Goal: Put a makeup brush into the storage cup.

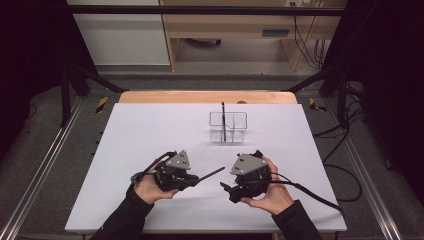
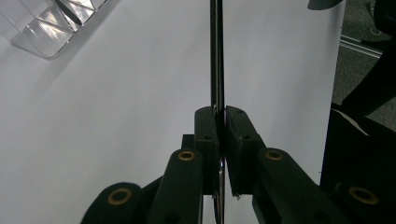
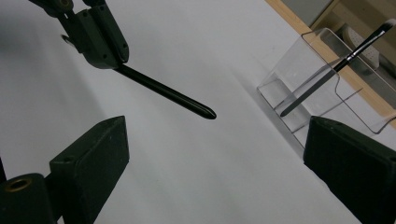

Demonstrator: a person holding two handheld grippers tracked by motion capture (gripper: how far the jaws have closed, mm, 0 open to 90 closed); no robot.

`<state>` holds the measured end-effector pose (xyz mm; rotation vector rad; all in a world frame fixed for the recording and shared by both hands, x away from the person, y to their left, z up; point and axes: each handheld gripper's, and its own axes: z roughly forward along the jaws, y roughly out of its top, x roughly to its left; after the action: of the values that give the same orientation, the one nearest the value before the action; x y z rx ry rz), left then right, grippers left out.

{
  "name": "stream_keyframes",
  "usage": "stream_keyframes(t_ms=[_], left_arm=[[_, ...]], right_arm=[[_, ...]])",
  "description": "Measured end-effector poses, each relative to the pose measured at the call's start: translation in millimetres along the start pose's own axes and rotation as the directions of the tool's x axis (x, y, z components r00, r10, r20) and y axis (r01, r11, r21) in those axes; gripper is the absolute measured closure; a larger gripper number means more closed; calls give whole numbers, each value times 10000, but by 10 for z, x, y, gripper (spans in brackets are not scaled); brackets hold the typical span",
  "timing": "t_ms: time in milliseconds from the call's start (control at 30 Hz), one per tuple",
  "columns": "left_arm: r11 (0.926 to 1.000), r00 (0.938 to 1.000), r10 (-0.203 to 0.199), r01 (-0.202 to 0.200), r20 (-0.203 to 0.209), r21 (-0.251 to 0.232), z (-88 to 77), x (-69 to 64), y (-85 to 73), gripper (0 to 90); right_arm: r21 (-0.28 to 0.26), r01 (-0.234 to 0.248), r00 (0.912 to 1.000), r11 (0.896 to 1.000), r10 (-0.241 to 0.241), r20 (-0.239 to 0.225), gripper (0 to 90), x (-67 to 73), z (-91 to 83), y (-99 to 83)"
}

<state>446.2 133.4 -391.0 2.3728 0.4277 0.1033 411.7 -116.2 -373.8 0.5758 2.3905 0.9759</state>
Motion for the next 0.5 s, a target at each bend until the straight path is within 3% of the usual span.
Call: stream_keyframes(t_ms=[333, 500], left_arm=[[9992, 9990, 316, -324, 319, 222, 17, 10, 30, 830], [9988, 9982, 411, -421, 433, 233, 15, 11, 52, 830]], right_arm=[[26, 826, 9964, 9966, -826, -177, 81, 70, 16, 56], [236, 1390, 9897, 9900, -1380, -388, 86, 126, 51, 69]])
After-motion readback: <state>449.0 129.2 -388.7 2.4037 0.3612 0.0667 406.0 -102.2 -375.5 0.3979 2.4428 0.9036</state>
